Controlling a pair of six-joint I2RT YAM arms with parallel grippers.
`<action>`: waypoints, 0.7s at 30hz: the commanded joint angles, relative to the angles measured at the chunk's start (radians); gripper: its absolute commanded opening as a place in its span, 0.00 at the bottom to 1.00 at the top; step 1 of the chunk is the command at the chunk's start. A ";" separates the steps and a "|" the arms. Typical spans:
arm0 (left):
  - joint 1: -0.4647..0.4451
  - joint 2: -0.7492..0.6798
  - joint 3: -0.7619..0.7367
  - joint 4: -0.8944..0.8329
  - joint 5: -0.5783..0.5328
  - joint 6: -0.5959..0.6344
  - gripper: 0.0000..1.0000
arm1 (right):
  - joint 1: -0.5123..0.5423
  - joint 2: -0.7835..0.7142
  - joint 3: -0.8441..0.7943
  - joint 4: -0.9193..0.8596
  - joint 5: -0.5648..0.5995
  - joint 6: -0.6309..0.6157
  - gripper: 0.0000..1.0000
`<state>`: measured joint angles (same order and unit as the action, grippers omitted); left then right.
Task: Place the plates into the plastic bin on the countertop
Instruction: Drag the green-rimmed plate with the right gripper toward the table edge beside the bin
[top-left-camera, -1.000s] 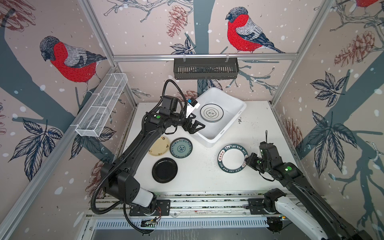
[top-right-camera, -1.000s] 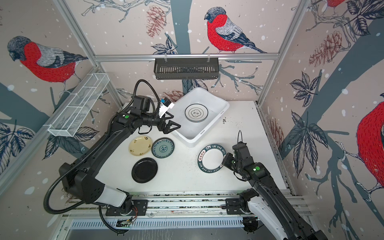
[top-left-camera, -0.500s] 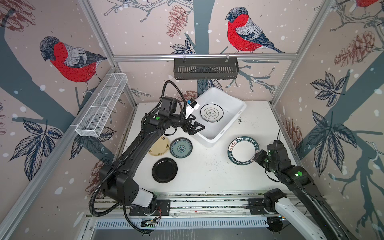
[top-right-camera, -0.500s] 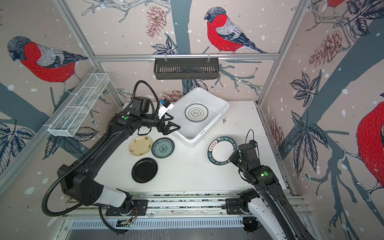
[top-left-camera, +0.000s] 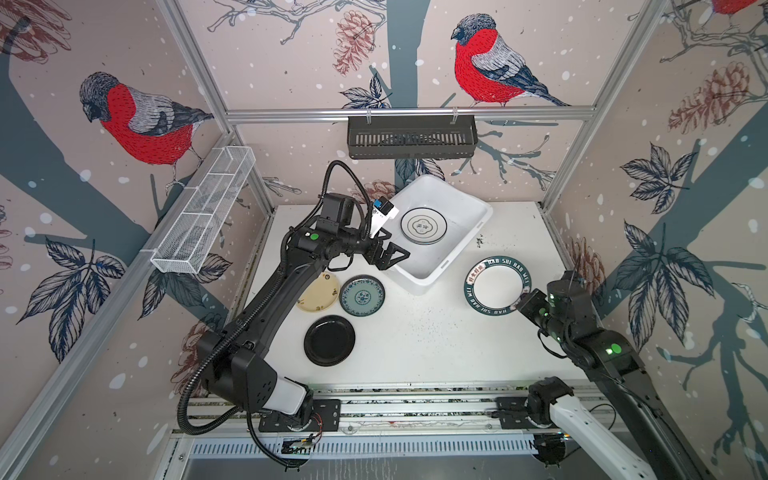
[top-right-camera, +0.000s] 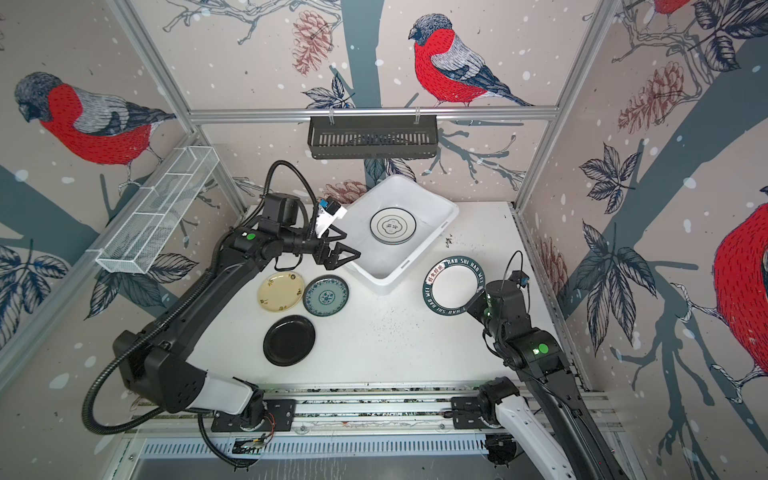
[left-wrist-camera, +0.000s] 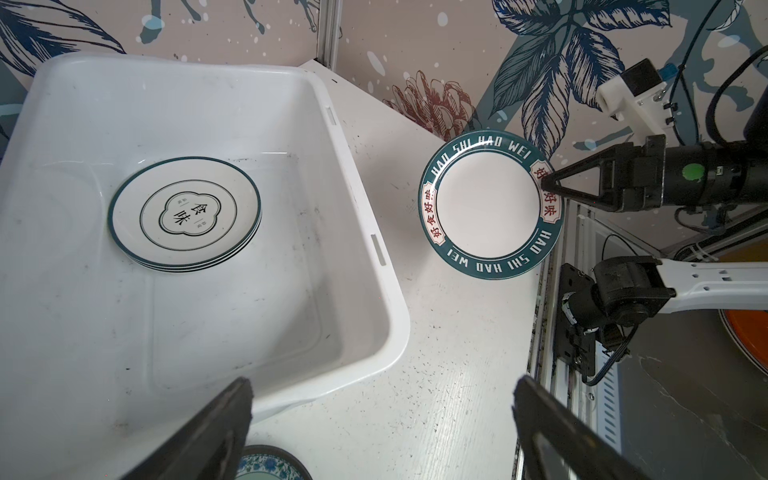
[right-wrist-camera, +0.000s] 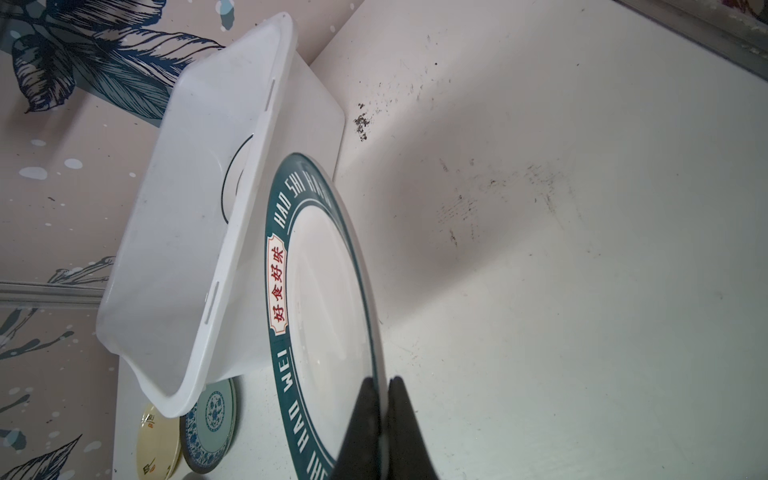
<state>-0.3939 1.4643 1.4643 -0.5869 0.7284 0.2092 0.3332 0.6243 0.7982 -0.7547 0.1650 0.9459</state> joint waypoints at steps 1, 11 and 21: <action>0.000 -0.007 0.003 0.015 0.005 0.006 0.97 | 0.000 0.011 0.034 0.049 0.016 -0.012 0.02; -0.001 -0.007 0.011 0.013 0.003 0.005 0.97 | -0.002 0.157 0.177 0.176 -0.034 -0.087 0.02; 0.000 -0.015 0.030 0.005 -0.002 0.014 0.97 | -0.002 0.466 0.399 0.348 -0.184 -0.186 0.02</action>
<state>-0.3939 1.4590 1.4811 -0.5873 0.7280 0.2092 0.3313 1.0363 1.1690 -0.5346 0.0711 0.8040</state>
